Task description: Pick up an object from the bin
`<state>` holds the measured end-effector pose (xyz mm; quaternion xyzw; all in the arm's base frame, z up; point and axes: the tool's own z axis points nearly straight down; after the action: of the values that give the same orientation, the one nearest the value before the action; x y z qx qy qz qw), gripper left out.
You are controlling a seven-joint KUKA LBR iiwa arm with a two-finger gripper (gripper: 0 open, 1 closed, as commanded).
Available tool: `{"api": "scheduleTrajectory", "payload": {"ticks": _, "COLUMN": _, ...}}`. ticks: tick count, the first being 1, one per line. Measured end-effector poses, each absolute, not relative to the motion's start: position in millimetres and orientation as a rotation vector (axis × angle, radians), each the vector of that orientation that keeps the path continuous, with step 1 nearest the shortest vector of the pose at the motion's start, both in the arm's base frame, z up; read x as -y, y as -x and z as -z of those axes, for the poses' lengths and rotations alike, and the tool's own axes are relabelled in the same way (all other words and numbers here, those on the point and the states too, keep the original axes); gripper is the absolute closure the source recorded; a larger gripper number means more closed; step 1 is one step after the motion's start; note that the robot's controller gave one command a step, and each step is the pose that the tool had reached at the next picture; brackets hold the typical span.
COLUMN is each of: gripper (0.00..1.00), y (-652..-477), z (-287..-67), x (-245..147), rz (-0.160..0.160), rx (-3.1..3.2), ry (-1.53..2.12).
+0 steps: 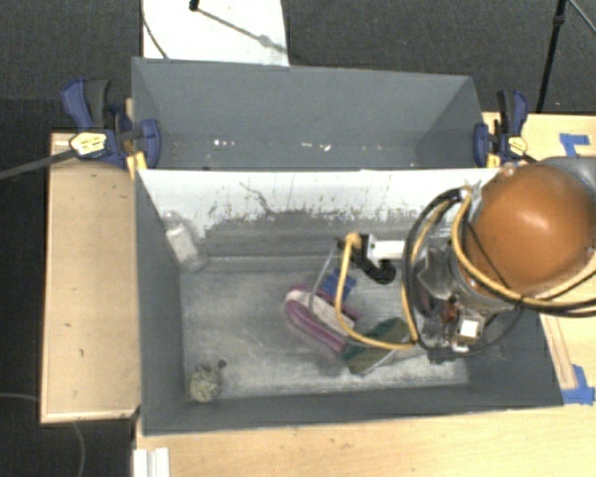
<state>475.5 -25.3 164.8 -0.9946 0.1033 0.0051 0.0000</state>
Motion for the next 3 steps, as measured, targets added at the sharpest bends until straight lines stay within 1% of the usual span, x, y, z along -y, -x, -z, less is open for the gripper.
{"api": "scheduleTrajectory", "payload": {"ticks": 1, "gripper": 1.00, "y": -482.0, "z": -201, "x": 23, "rz": 0.001, "rx": -0.330, "ry": 3.123}}
{"api": "scheduleTrajectory", "payload": {"ticks": 2, "gripper": 1.00, "y": -476.0, "z": -145, "x": 22, "rz": -0.013, "rx": -0.313, "ry": 3.126}}
{"api": "scheduleTrajectory", "payload": {"ticks": 3, "gripper": 1.00, "y": -570.7, "z": -204, "x": -32, "rz": 0.006, "rx": -0.661, "ry": 3.066}}
